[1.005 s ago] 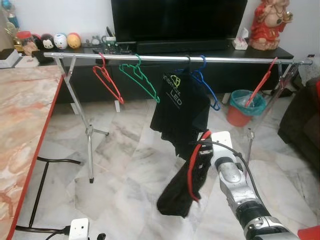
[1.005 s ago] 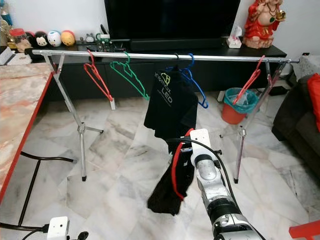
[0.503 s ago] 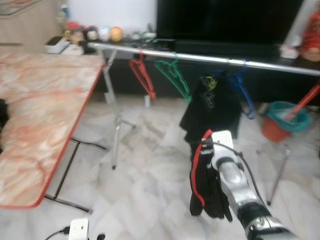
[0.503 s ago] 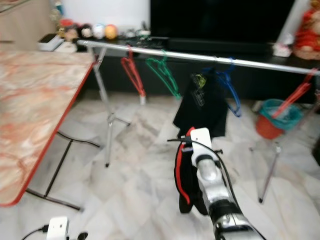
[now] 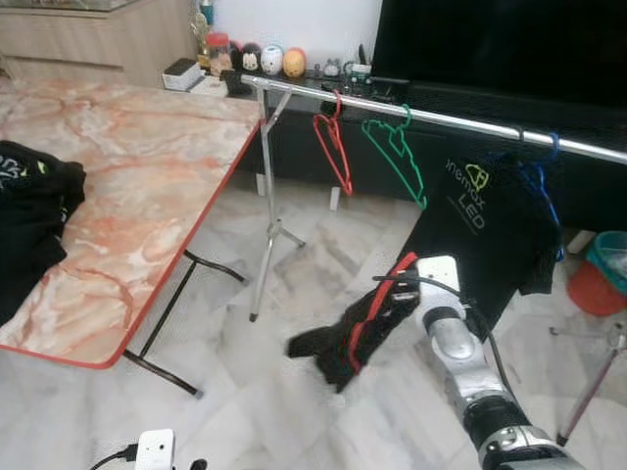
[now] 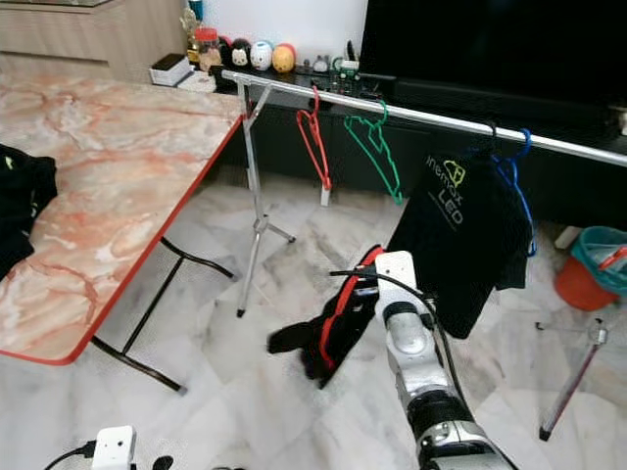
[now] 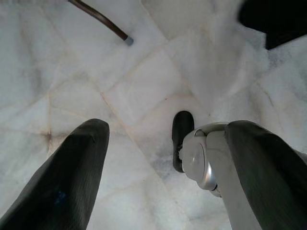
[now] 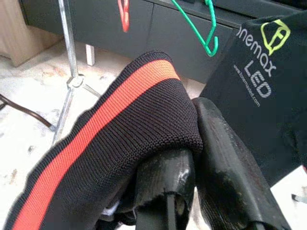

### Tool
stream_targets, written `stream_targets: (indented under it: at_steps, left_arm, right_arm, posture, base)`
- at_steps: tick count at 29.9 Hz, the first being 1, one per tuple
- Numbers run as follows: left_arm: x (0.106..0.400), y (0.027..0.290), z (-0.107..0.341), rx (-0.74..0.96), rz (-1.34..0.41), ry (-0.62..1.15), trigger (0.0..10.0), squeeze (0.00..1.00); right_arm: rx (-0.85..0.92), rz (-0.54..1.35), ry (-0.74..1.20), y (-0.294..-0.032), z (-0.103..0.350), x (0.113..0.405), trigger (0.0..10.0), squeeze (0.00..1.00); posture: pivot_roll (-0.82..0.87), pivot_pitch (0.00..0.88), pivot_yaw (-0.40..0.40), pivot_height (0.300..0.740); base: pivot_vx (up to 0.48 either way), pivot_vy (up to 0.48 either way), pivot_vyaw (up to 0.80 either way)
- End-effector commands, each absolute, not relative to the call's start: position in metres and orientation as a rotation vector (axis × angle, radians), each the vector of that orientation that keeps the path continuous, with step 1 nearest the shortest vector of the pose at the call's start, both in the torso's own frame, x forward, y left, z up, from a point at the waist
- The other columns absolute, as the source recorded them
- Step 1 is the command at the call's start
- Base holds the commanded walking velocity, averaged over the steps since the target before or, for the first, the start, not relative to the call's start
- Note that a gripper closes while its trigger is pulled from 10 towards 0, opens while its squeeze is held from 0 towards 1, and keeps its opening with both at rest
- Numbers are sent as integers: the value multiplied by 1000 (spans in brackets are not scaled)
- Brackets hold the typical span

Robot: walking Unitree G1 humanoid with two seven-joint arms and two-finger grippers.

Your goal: Hang hanger

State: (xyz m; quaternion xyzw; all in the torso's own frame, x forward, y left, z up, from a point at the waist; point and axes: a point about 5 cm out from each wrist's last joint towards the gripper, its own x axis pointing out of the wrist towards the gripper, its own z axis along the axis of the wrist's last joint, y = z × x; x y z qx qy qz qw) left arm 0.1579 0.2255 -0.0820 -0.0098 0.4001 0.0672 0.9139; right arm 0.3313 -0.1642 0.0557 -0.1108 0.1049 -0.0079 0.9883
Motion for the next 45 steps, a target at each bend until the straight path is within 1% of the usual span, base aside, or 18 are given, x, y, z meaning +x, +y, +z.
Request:
stream_targets:
  at_steps: [1, 12, 16, 29, 39, 45]
  left_arm:
    - [157, 225, -83, -2, 124, 836, 10000, 0]
    - [160, 219, -83, -13, 121, 831, 10000, 0]
    - [156, 214, -86, -10, 98, 848, 10000, 0]
    - [152, 218, -86, 4, 93, 853, 10000, 0]
    - [156, 222, -84, 4, 103, 837, 10000, 0]
    - [153, 225, -84, 5, 110, 840, 10000, 0]
  right_arm:
    - [-222, -33, 181, -168, 63, 335, 10000, 0]
    - [-242, -31, 187, -172, 63, 336, 10000, 0]
    - [-247, -39, 171, -174, 67, 337, 10000, 0]
    - [-247, -48, 177, -175, 64, 335, 10000, 0]
    - [-221, -83, 202, -174, 65, 338, 10000, 0]
    - [-207, -79, 188, -172, 66, 338, 10000, 0]
  posture:
    - [85, 0, -42, 740]
    - [58, 0, -52, 740]
    - [30, 0, -36, 740]
    - [28, 0, -38, 740]
    - [38, 0, -28, 740]
    - [26, 0, -17, 740]
  base:
    - [0, 0, 0]
    - [0, 0, 0]
    - [0, 0, 0]
    - [0, 0, 0]
    - [0, -25, 0]
    - [0, -256, -644]
